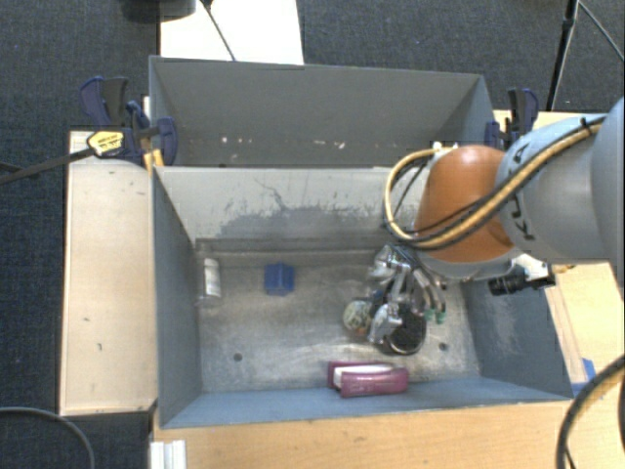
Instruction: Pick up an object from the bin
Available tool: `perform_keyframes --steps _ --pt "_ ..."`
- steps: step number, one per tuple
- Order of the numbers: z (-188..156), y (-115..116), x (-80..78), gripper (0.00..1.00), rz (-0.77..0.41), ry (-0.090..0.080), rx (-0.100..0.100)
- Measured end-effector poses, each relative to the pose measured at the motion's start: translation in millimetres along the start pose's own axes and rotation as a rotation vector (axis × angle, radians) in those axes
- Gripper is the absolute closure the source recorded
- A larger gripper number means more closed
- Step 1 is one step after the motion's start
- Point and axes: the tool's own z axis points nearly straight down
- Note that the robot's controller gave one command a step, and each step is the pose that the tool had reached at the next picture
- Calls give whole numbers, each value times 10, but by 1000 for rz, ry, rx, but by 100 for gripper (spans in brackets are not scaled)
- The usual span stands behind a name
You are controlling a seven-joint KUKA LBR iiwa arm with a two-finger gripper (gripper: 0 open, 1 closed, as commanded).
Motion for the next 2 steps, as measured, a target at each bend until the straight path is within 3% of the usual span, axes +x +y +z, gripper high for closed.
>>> perform_keyframes --steps 1,2 --pt "178 -376 -192 0 -46 -8 -8" --pt "158 -375 -213 100 -45 -14 -5"
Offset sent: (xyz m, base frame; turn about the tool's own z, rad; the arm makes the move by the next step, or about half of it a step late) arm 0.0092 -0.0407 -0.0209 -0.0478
